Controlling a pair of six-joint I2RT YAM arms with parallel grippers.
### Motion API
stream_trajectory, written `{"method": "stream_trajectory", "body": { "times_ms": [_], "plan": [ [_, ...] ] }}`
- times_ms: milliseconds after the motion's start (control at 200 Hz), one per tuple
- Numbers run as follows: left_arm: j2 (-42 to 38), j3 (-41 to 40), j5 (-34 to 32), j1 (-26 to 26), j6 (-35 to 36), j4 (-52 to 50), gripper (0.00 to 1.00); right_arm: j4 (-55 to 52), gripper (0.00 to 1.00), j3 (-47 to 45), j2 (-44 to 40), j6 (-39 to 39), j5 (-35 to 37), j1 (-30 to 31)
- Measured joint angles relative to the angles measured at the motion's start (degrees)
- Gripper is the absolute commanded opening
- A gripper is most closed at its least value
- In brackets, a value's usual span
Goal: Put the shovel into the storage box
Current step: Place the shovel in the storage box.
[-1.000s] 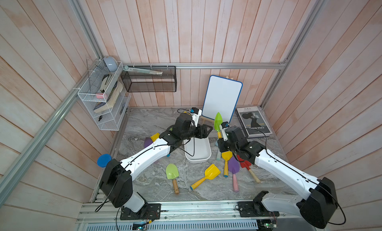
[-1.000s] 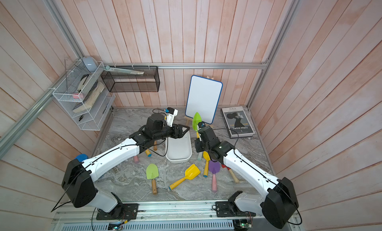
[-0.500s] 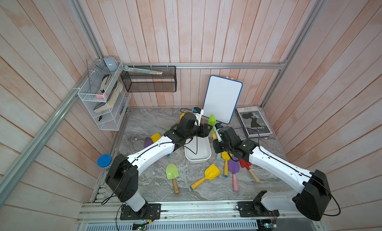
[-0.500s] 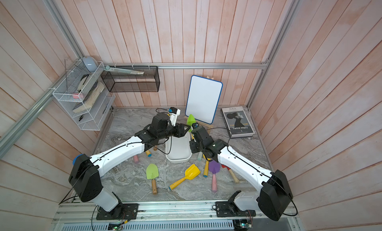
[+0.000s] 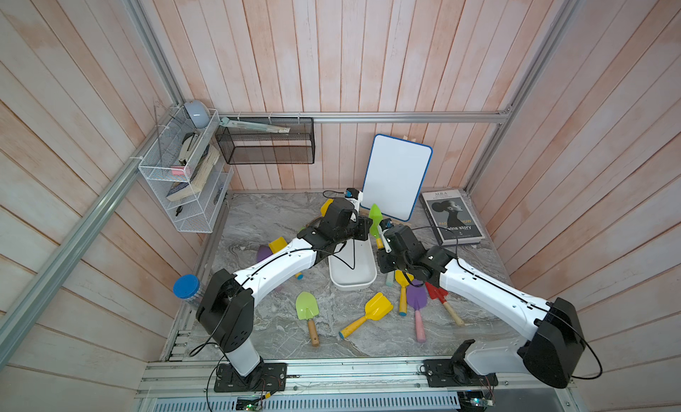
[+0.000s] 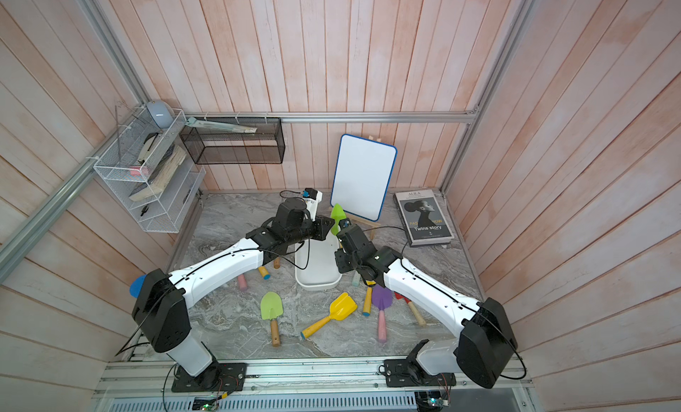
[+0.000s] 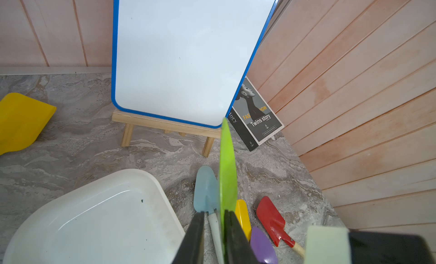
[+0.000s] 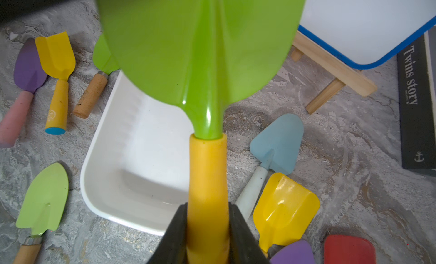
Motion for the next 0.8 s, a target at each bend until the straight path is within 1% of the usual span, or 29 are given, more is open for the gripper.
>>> {"method": "stream_trajectory", "body": {
  "times_ms": [55, 95, 280, 365, 525, 555, 580, 645, 800],
  "plan": [
    [0.31, 0.37, -0.07, -0.07, 0.11, -0.31, 0.00, -0.02, 0.00, 0.04, 0.28, 0.07, 0.07, 0.07],
    [0.50, 0.66, -0.13, -0.15, -0.85, -0.35, 0.00, 0.07, 0.00, 0.11, 0.61, 0.44, 0.33, 0.11],
    [1.31, 1.66, -0.83, -0.31, -1.18, -1.09, 0.00, -0.46, 0.00, 1.16, 1.90, 1.07, 0.81, 0.17],
    [1.31, 1.75, -1.42, -0.31, -1.25, -1.44, 0.00, -1.14, 0.22, 1.92, 2.45, 1.14, 0.74, 0.17],
    [1.31, 2.62, -2.86, -0.13, -0.24, -2.89, 0.00, -1.40, 0.54, 3.32, 2.71, 0.94, -0.17, 0.20],
    [1.31, 2.62, -2.99, -0.02, 0.22, -3.43, 0.00, -1.18, 0.57, 3.52, 2.56, 0.72, -0.48, 0.24],
    [1.31, 2.62, -3.04, 0.15, 0.50, -3.93, 0.00, -1.05, 0.63, 3.65, 2.38, 0.94, -0.74, 0.24],
    [1.31, 2.62, -2.95, 1.03, 1.20, -5.33, 0.00, -0.81, 0.65, 3.69, 1.49, 0.79, -1.33, 0.24],
    [0.96, 2.60, -1.16, 5.40, 2.19, -7.58, 0.00, -0.83, 0.65, 3.67, -2.16, 0.72, -2.32, 0.26]
  ]
}}
